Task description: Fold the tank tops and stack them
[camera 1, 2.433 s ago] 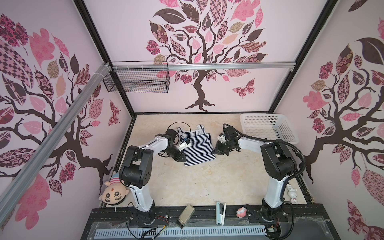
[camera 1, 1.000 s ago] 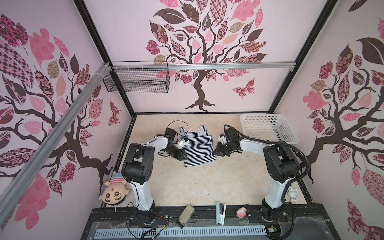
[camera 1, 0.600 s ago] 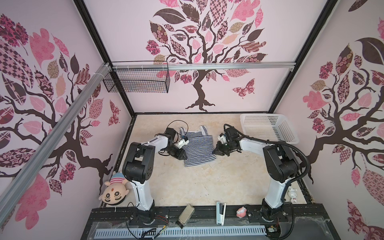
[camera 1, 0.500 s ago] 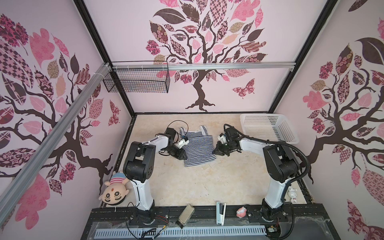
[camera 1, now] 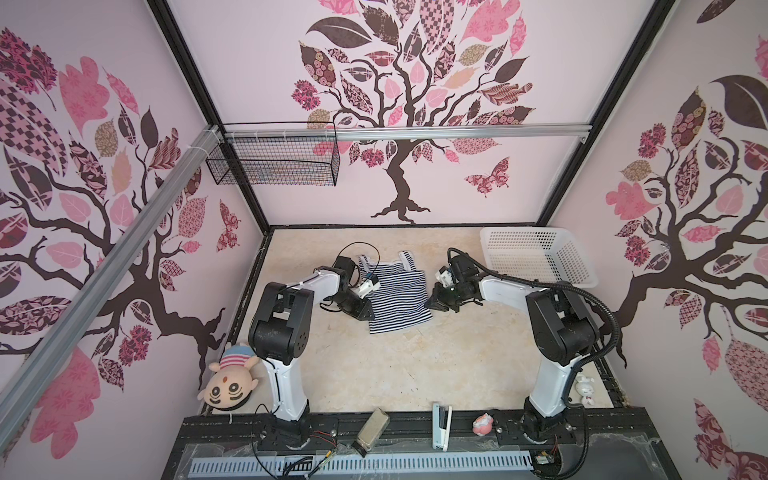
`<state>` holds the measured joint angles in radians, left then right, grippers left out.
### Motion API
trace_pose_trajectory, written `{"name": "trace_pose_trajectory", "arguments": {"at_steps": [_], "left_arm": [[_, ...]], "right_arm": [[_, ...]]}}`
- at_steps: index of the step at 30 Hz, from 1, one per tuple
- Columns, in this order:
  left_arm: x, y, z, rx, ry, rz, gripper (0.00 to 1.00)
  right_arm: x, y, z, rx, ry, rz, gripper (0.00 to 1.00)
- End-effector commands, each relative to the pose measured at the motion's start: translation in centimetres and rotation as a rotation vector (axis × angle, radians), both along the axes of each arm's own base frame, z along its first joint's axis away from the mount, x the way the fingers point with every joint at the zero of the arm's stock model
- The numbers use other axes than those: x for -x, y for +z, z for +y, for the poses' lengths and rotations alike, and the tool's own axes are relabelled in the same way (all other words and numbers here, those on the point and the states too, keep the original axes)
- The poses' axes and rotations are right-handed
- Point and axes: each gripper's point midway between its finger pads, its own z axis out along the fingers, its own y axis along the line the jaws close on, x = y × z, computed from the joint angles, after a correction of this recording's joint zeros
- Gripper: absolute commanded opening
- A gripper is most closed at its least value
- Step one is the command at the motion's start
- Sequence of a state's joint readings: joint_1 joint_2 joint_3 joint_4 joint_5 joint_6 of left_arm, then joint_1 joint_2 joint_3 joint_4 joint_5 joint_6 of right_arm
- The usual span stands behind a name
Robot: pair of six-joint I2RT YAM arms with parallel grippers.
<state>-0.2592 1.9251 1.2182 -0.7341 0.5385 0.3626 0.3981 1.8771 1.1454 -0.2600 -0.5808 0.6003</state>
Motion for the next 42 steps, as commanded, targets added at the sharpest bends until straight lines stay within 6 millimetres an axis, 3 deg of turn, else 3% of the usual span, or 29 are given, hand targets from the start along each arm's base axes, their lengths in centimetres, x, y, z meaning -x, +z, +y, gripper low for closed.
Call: {"name": "trace_pose_trajectory", "arguments": {"at_steps": [1, 5, 13, 28, 38, 42], "left_arm": [[0.0, 0.5, -0.6, 0.022, -0.011, 0.003, 0.17], [0.1, 0.9, -0.5, 0.025, -0.012, -0.002, 0.1], [1.6, 1.9, -0.2, 0.058, -0.016, 0.002, 0.05], [4.6, 2.4, -0.1, 0.104, -0.036, 0.069, 0.05], [6.3, 4.8, -0.6, 0.167, -0.064, 0.058, 0.05], [8.0, 5.2, -1.3, 0.213, -0.099, 0.086, 0.06]], "right_arm": [[-0.2, 0.1, 0.5, -0.006, 0.015, 0.003, 0.05], [-0.1, 0.0, 0.5, -0.005, 0.014, 0.003, 0.05], [0.5, 0.1, 0.2, -0.003, 0.021, -0.002, 0.05], [2.2, 0.2, -0.6, 0.009, 0.027, -0.004, 0.05], [3.4, 2.1, -1.0, -0.019, 0.035, -0.047, 0.05], [4.3, 1.5, -1.3, -0.016, 0.033, -0.034, 0.05]]}}
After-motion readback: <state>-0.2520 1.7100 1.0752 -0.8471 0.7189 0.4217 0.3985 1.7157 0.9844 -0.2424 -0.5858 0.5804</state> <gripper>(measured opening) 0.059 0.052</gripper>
